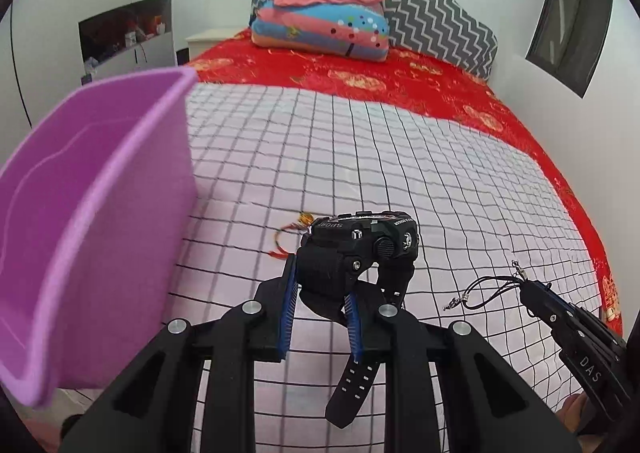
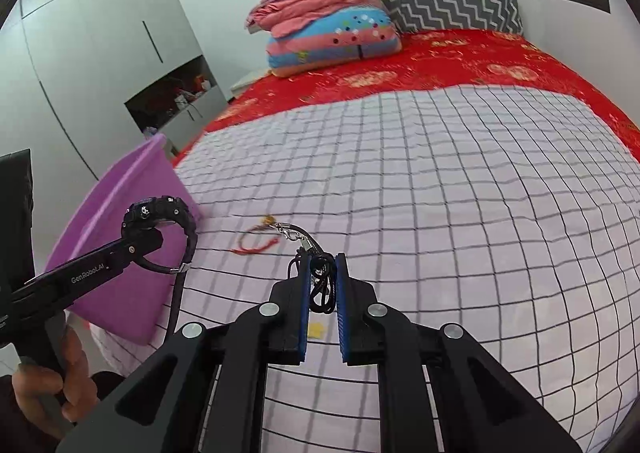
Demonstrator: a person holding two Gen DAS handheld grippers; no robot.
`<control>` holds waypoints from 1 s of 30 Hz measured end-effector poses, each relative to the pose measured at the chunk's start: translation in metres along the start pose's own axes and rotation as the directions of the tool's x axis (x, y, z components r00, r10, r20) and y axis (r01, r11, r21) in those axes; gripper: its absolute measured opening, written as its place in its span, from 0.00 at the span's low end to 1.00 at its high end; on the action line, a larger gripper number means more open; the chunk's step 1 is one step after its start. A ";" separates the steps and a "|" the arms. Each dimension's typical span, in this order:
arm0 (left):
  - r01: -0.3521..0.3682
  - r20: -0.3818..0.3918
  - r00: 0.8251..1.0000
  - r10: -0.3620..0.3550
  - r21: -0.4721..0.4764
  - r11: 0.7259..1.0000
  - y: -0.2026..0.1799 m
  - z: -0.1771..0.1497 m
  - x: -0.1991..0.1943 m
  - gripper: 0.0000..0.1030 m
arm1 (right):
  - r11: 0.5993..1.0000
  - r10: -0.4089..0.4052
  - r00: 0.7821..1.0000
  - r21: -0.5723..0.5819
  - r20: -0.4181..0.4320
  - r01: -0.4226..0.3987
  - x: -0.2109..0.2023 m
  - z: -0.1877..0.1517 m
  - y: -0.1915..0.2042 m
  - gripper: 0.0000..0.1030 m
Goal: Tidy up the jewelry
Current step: 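Carry the watch and cord over the purple tub and open both tools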
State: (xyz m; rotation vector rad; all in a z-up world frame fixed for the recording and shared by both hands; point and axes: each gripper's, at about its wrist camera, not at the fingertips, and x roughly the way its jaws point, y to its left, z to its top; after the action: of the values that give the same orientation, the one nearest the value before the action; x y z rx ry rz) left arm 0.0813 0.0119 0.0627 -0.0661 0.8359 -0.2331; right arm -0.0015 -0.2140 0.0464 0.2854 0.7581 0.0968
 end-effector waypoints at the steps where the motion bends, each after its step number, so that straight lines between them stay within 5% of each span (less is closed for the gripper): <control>1: -0.004 0.009 1.000 0.004 0.002 1.000 0.005 0.003 -0.007 0.21 | 1.000 0.017 1.000 -0.010 0.011 -0.016 -0.004 0.004 0.011 0.11; 15: -0.075 0.091 0.993 0.075 0.001 0.997 0.108 0.039 -0.077 0.21 | 0.972 0.211 0.975 -0.123 0.064 -0.203 -0.012 0.039 0.146 0.11; 30: -0.024 0.060 0.998 0.031 -0.114 0.993 0.207 0.043 -0.085 0.21 | 0.905 0.336 0.941 -0.259 -0.051 -0.337 0.049 0.050 0.284 0.11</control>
State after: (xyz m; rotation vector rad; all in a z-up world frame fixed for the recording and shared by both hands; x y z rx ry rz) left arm 0.0954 0.2310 0.1228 -0.1670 0.7872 -0.1565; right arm 0.0729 0.0556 0.1307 0.1583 0.6857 0.5240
